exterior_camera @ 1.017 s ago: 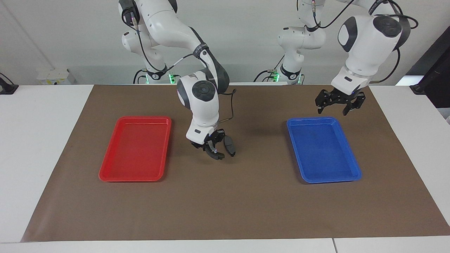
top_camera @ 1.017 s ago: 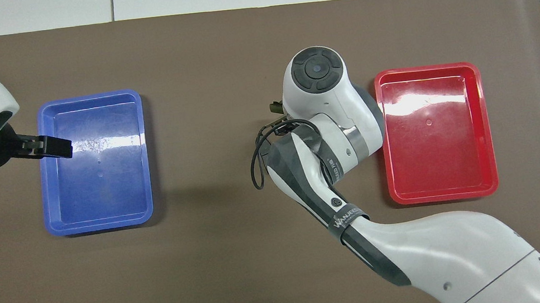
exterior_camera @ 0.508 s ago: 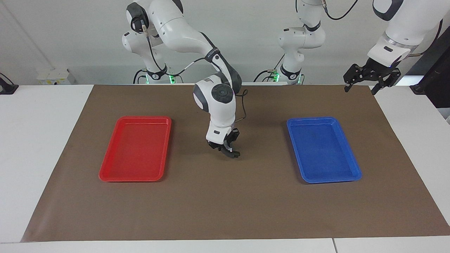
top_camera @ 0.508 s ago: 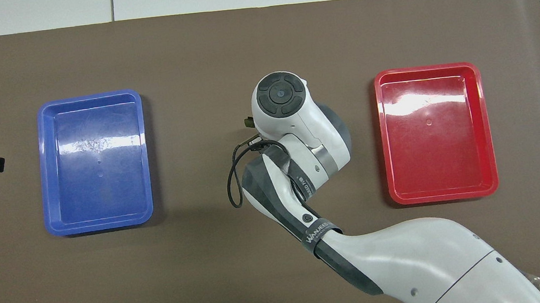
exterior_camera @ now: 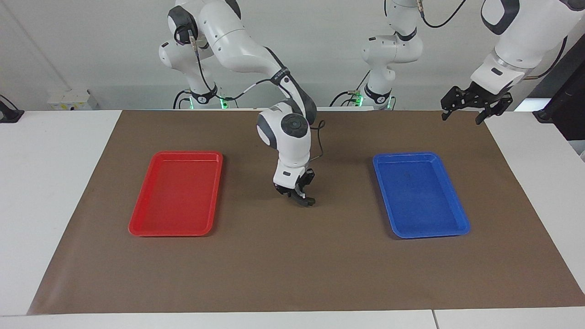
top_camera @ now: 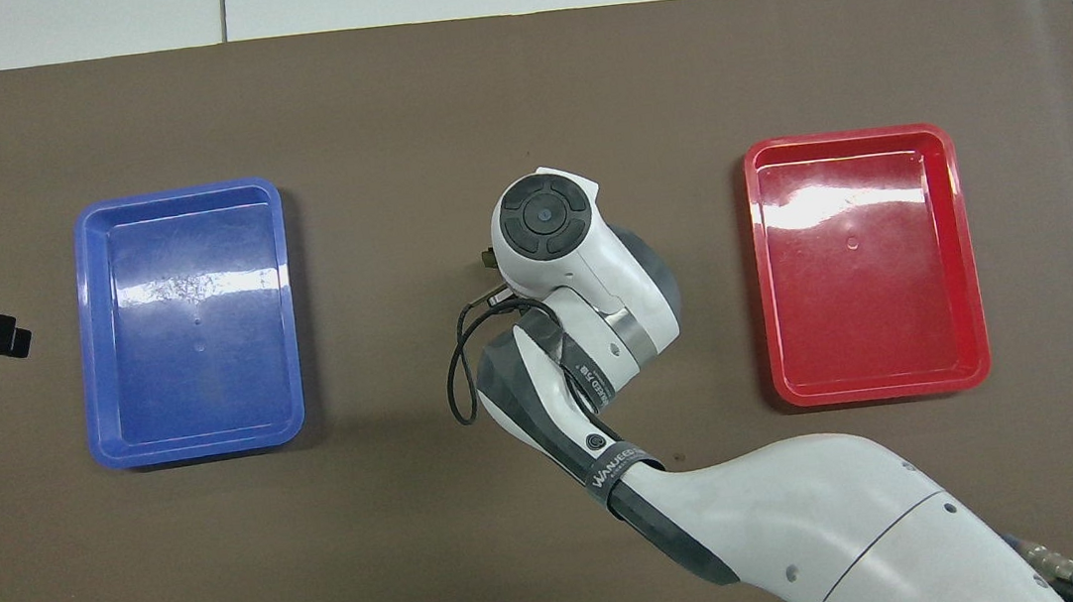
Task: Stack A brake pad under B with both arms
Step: 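Lower the curved pad onto the small pad with the right gripper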
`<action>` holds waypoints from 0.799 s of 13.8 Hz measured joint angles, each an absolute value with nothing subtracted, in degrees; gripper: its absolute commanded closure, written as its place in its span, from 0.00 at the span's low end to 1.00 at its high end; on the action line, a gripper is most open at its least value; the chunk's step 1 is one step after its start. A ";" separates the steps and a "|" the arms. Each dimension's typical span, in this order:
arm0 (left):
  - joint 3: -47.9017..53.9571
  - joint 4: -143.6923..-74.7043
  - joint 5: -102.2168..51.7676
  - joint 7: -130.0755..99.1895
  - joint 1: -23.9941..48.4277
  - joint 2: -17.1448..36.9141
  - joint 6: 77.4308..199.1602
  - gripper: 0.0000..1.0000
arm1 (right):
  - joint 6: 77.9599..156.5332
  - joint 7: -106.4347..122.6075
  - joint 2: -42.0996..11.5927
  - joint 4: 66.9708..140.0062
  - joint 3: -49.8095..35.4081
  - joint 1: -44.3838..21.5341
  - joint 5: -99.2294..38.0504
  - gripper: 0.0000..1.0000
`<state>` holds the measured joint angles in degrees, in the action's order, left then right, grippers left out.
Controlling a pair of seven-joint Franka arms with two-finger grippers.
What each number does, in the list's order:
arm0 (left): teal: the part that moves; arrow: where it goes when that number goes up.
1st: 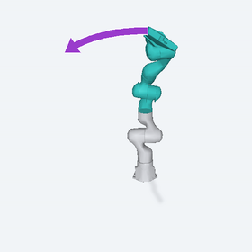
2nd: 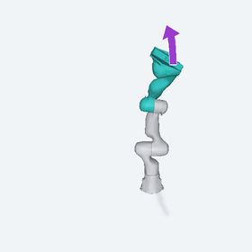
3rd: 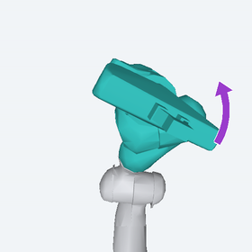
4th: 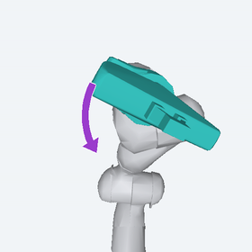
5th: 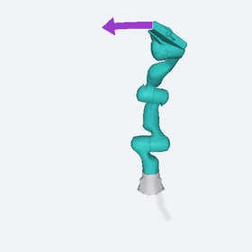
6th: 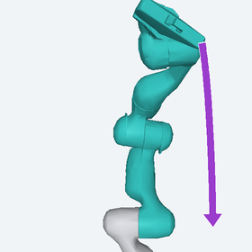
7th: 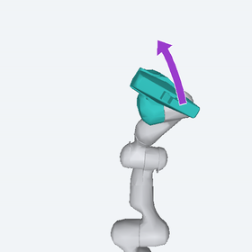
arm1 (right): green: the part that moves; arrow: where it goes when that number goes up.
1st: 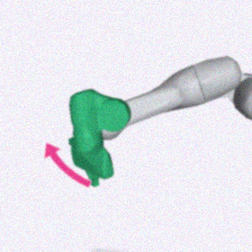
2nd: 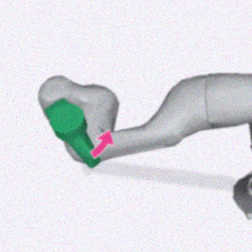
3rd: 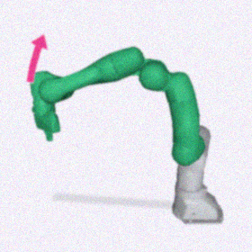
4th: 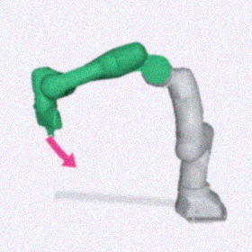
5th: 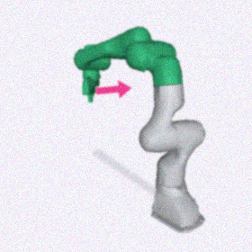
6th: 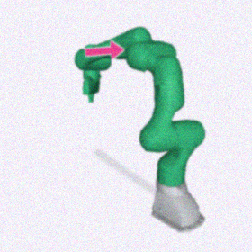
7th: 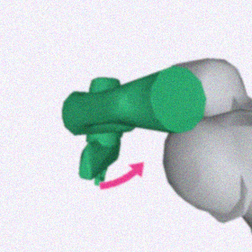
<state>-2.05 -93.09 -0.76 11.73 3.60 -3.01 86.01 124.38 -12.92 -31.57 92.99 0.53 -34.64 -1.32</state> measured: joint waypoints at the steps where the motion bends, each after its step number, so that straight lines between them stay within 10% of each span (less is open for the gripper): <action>1: -2.05 -93.09 -0.76 11.73 3.58 -3.01 85.86 0.00 | 124.38 -12.92 -31.57 93.15 0.53 -34.64 -1.30 1.00; 6: -2.06 -93.09 -0.76 11.73 3.57 -3.01 85.84 0.00 | 124.70 -12.95 -31.56 93.29 0.53 -34.64 -1.29 0.85; 7: -2.06 -93.09 -0.76 11.73 3.57 -3.01 85.84 0.00 | 124.74 -12.96 -31.54 93.33 0.53 -34.64 -1.29 0.57; 8: -2.06 -93.09 -0.76 11.73 3.57 -3.01 85.84 0.00 | 124.76 -12.99 -31.53 93.35 0.53 -34.64 -1.29 0.06; 11: -2.06 -93.09 -0.76 11.73 3.57 -3.01 85.84 0.00 | 126.33 -14.15 -31.42 94.05 0.53 -34.78 -1.29 0.00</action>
